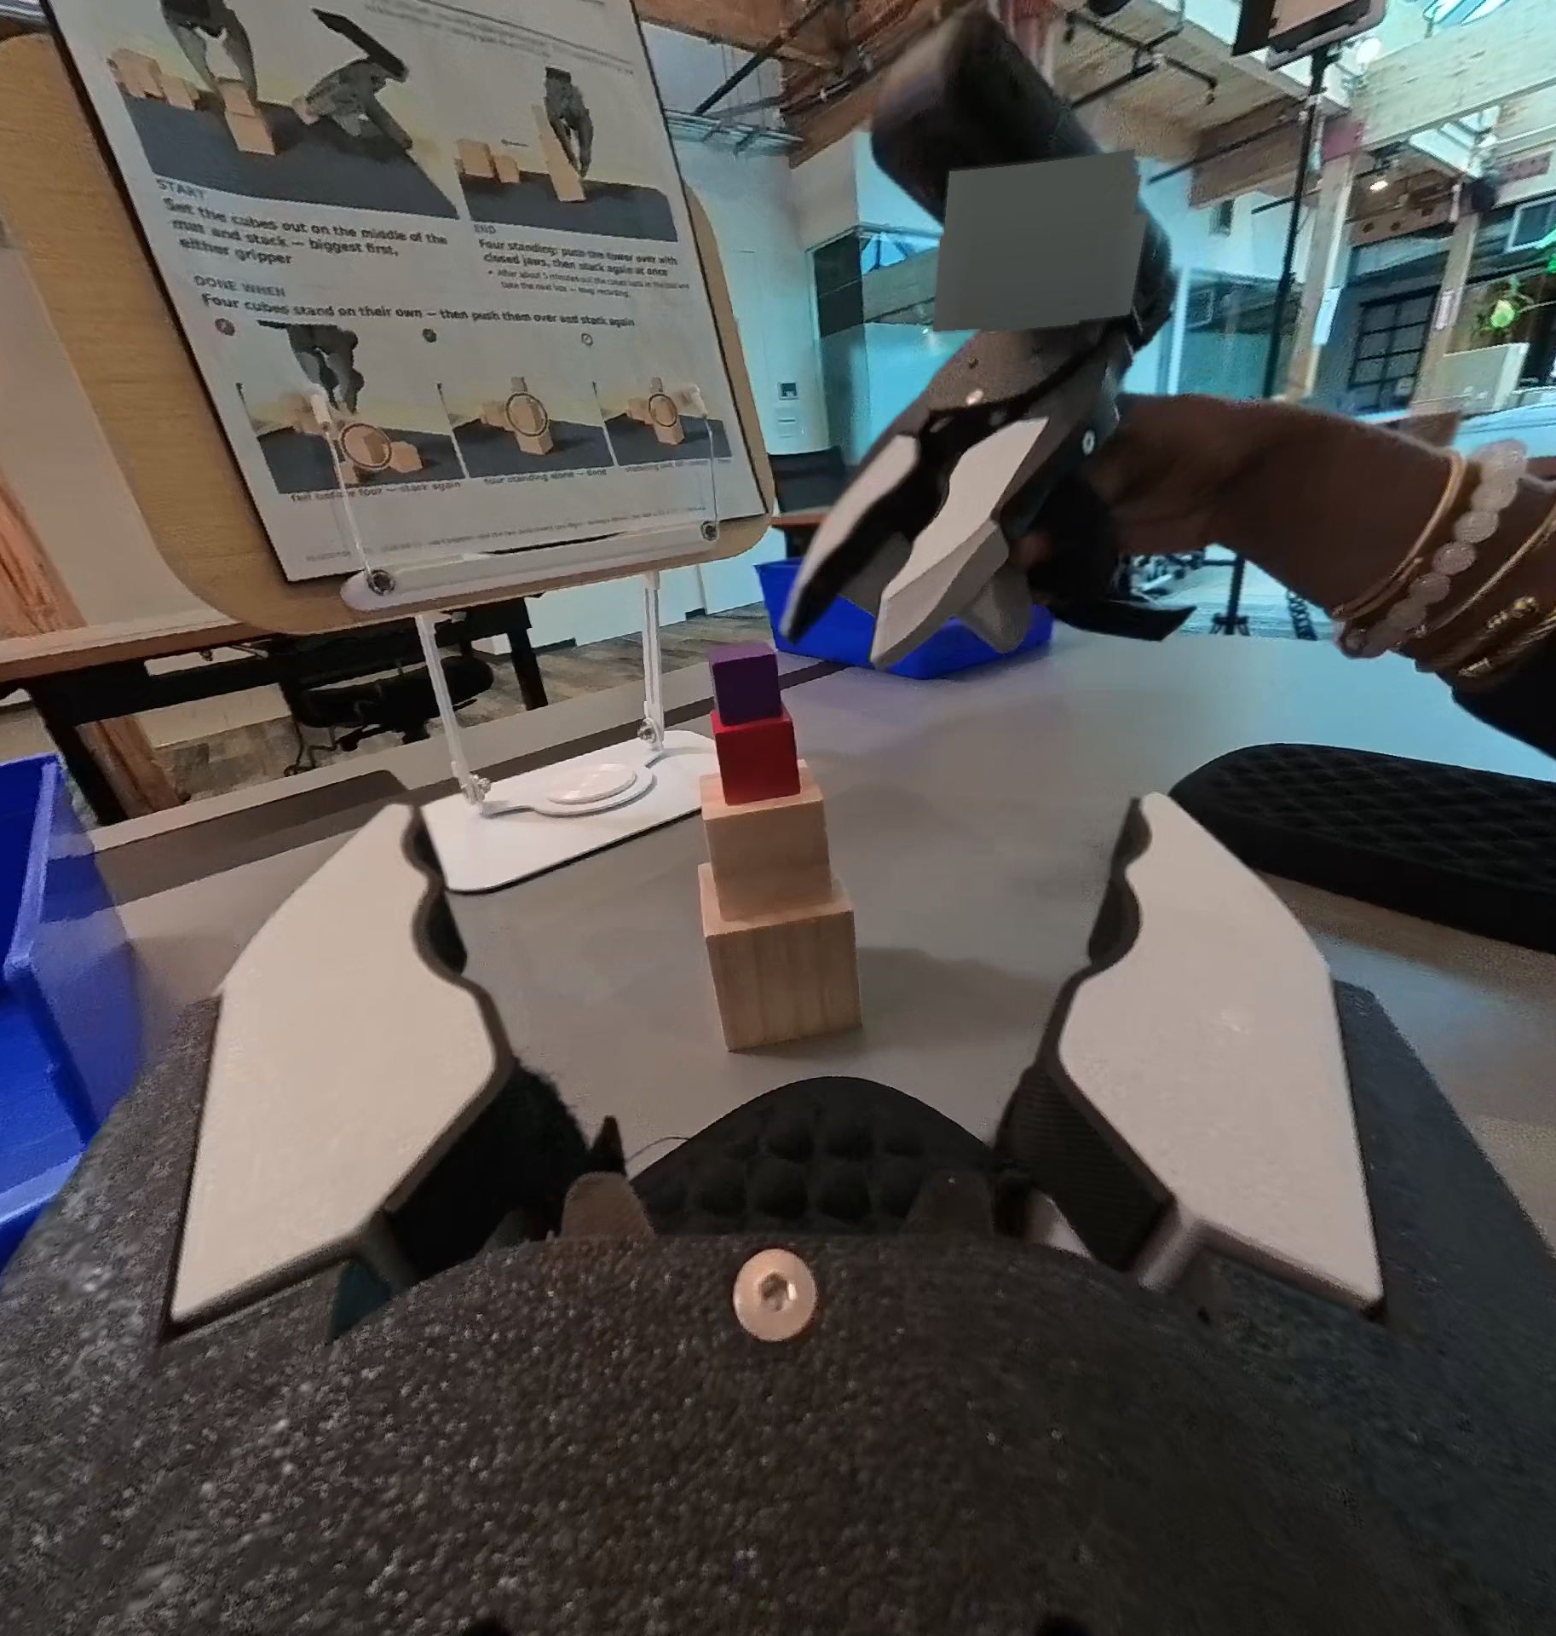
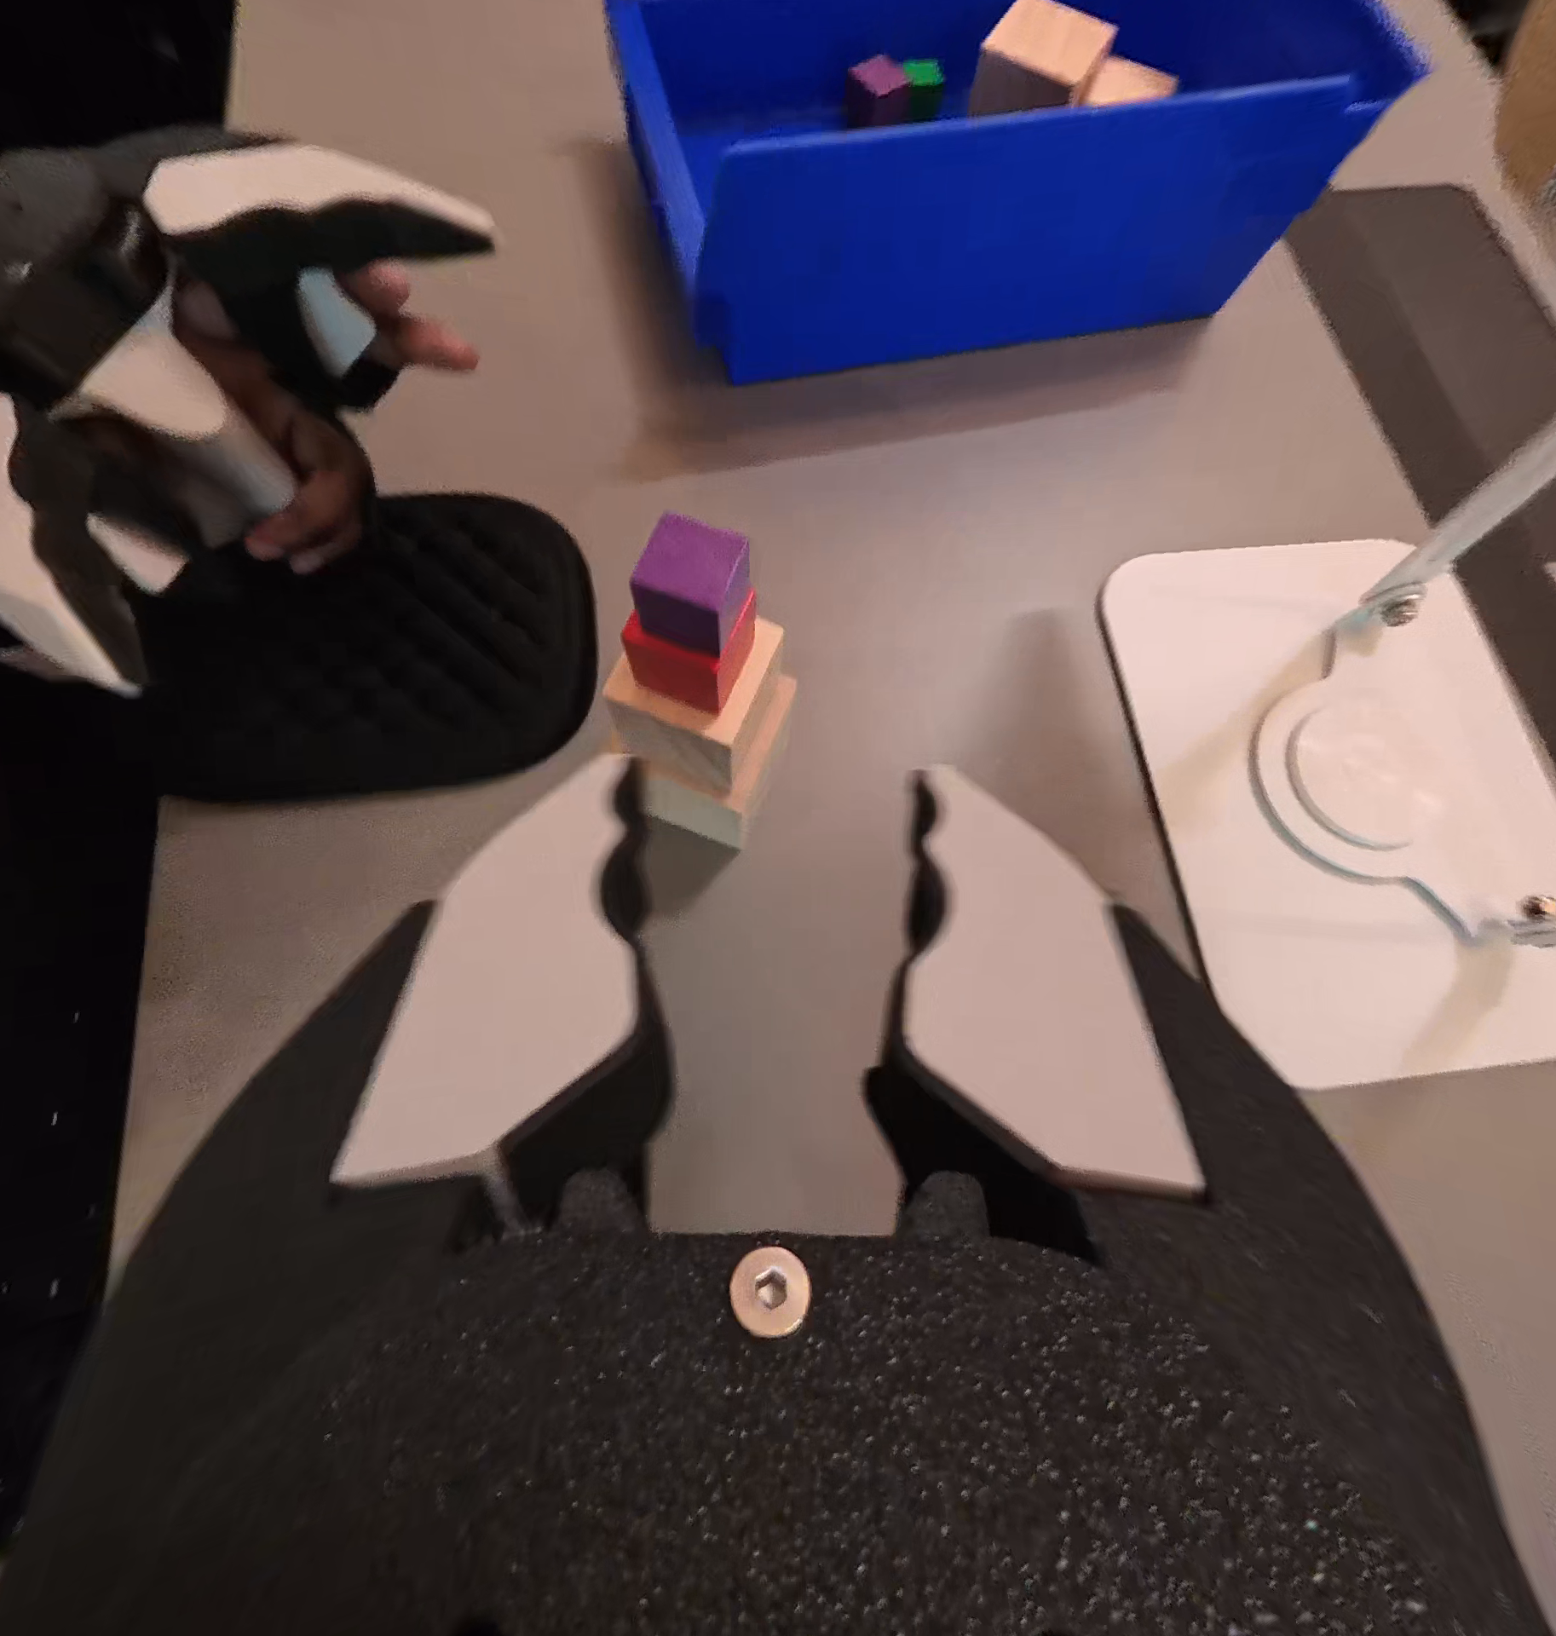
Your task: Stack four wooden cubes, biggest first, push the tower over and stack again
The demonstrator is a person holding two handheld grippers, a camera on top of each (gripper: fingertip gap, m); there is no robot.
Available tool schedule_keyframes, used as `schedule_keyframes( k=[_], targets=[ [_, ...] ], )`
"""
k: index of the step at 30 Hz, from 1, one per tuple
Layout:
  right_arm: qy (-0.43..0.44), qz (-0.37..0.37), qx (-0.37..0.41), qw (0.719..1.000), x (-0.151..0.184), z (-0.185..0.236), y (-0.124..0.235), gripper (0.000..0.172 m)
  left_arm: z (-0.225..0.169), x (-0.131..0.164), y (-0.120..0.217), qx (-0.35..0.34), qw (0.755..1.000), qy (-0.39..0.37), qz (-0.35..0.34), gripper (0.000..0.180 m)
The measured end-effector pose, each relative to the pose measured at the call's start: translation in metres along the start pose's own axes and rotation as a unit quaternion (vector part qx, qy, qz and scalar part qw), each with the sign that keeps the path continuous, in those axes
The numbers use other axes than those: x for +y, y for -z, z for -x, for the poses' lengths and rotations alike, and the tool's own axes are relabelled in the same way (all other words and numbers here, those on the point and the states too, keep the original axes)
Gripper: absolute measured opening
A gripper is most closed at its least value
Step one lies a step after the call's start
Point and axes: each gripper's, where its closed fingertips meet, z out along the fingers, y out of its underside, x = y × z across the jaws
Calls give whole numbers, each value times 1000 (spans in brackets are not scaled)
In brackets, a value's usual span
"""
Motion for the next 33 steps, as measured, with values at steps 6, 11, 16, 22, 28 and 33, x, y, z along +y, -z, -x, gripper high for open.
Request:
schedule_keyframes(
  k=[6,11,16,22,28,33],
  targets=[
    [-16,0,-49,999,31,-13,-11,0,2,4,-3,-8,1000,2,17,146],
    [6,27,-62,998,42,-7,-29,0,3,4,-3,-8,1000,7,16,146],
    [34,53,-73,995,41,4,-42,0,3,4,-2,-7,1000,11,14,146],
    [52,58,-76,994,36,12,-49,0,4,3,-2,-7,1000,12,11,146],
    [62,60,-75,993,32,15,-50,0,4,3,-1,-8,1000,14,9,146],
    [67,58,-79,993,27,18,-52,0,4,2,-1,-8,1000,15,8,145]
  ],
)
